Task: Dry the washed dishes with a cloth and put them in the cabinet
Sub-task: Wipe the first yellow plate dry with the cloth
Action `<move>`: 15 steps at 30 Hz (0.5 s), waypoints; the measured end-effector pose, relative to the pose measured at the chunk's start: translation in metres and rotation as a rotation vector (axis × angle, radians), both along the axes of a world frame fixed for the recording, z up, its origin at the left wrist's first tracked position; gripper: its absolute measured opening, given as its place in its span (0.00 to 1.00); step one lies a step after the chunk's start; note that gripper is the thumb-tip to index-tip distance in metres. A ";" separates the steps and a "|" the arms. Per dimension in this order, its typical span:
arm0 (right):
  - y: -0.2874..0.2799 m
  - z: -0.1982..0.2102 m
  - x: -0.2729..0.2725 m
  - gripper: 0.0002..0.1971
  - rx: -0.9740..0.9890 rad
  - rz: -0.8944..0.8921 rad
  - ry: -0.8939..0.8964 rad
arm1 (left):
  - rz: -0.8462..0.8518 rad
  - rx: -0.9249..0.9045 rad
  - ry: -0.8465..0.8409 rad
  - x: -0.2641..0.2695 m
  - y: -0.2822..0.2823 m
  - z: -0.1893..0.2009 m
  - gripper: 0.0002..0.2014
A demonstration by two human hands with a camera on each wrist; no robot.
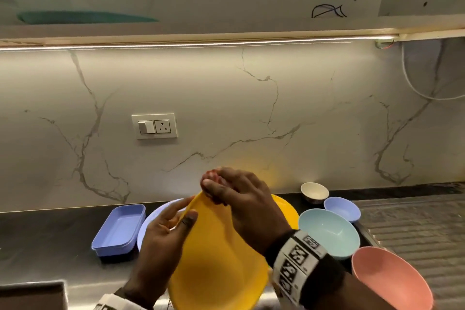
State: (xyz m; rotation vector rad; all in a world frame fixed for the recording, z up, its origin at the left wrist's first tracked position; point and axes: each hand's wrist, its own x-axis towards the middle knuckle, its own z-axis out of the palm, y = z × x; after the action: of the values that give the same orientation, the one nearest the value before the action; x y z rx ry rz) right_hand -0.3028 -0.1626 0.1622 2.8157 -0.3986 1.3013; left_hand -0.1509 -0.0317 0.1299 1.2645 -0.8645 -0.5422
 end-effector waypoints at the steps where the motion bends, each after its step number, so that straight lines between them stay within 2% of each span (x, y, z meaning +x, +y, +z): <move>1: -0.002 -0.001 0.004 0.24 -0.009 -0.020 0.061 | -0.012 0.016 -0.029 -0.002 0.000 0.000 0.16; 3: -0.012 -0.010 0.004 0.27 0.086 -0.041 0.100 | -0.032 0.014 -0.040 -0.005 0.003 0.003 0.17; 5: -0.025 -0.021 -0.002 0.29 0.202 -0.064 0.011 | -0.025 -0.004 -0.016 -0.005 0.008 0.004 0.16; 10: -0.049 -0.055 -0.027 0.23 0.571 -0.220 -0.135 | 0.020 -0.087 0.061 0.000 0.018 0.008 0.14; 15: -0.026 -0.095 -0.030 0.23 0.911 -0.403 -0.054 | 0.034 -0.158 0.165 0.002 0.020 0.017 0.18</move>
State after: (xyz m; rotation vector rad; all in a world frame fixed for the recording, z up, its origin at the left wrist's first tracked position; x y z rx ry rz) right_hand -0.3332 -0.1889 0.0675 3.0084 -1.8557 1.3161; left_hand -0.1494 -0.0115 0.1469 1.0731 -0.7321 -0.5323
